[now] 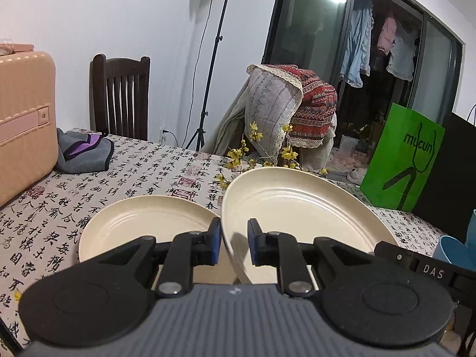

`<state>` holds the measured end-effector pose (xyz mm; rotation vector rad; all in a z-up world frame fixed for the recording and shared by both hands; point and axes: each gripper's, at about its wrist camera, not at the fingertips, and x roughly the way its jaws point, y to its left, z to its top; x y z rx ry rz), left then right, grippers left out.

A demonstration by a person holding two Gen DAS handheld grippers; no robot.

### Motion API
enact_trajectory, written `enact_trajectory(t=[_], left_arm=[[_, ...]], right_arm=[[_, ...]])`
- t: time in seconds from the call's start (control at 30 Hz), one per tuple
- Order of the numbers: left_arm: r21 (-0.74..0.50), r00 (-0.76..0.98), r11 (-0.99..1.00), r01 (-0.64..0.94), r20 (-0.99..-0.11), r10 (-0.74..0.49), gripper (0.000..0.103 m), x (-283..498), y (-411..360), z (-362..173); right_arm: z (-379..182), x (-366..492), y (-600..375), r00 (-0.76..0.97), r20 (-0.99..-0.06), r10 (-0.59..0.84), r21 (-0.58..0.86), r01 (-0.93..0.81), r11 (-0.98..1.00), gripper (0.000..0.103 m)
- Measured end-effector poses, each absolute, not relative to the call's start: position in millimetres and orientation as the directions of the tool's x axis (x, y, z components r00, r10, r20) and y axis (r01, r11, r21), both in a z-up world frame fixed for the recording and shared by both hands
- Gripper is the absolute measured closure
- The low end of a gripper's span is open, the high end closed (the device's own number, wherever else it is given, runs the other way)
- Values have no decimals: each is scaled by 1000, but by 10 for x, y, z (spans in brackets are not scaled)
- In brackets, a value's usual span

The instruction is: Organize plates and bowls

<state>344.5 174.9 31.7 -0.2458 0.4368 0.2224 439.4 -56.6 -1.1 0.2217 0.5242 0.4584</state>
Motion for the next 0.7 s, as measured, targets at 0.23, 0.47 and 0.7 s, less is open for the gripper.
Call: enact_trajectory(t=[0.23,0.47,0.7], left_arm=[[-189,888,948,-257,-434,155,85,3329,1665,357],[-183,890,949,-255,-427,157,85,3207,1557,383],[-173,897,954,-246,-412,157,85,3069,1430,448]], right_arm=[[42,4279,-662,772,-421,476,313,-369,875,92],[87,4174,-754,777,-411,476,307,-374,875,92],[118,4033,-881,780,-402,479,319,-371,872,92]])
